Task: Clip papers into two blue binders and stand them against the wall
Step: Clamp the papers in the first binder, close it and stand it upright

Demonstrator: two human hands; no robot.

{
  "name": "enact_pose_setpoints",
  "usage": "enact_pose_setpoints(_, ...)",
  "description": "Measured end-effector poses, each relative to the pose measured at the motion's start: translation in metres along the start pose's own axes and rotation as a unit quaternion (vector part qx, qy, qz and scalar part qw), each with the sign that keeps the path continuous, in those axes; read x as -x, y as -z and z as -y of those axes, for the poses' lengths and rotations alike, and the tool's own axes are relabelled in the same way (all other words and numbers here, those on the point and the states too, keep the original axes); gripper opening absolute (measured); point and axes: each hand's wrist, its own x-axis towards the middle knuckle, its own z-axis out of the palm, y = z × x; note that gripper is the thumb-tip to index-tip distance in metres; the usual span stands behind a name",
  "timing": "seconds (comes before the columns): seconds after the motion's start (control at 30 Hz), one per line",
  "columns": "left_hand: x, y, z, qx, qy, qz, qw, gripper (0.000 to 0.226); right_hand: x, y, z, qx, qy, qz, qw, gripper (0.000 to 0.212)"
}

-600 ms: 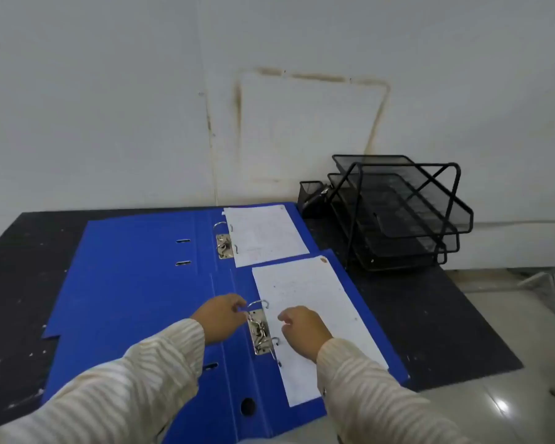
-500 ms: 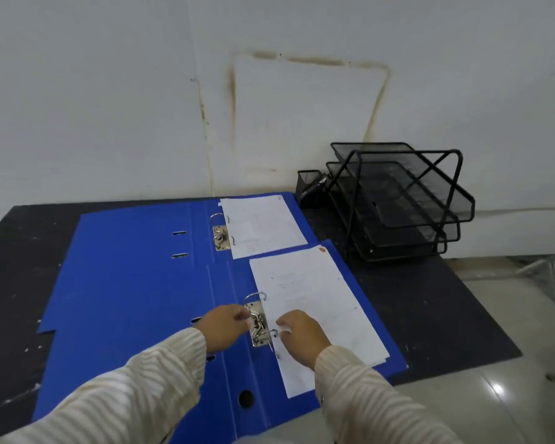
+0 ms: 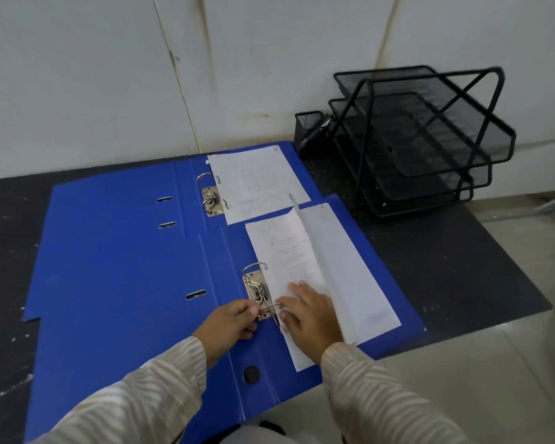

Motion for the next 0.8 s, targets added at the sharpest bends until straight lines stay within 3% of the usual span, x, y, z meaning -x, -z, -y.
enact_pose_setpoints(0.07,-0.001,0.0,-0.001,0.011,-0.011,0.022,1.0,0.02,0.0,-0.001,0.006,-0.093,-0.028,-0.002,0.995,0.022)
enact_pose_setpoints(0.13,-0.009,0.001,-0.001,0.04,-0.006,0.055,0.998,0.021,-0.002,-0.002,0.006,-0.106,-0.05,-0.001,0.993,0.021)
enact_pose_setpoints(0.33,-0.022,0.009,-0.006,0.021,0.003,0.128,0.992,0.027,-0.004,0.001,-0.007,0.09,-0.034,0.003,0.995,0.024)
enact_pose_setpoints(0.57,-0.027,0.014,-0.012,-0.038,-0.014,0.175,0.984,0.026,-0.003,-0.003,-0.011,0.104,-0.036,0.002,0.994,0.025)
enact_pose_setpoints(0.8,-0.028,0.014,-0.016,-0.075,-0.032,0.18,0.98,0.024,-0.005,-0.005,-0.012,0.143,0.017,-0.052,0.988,0.017)
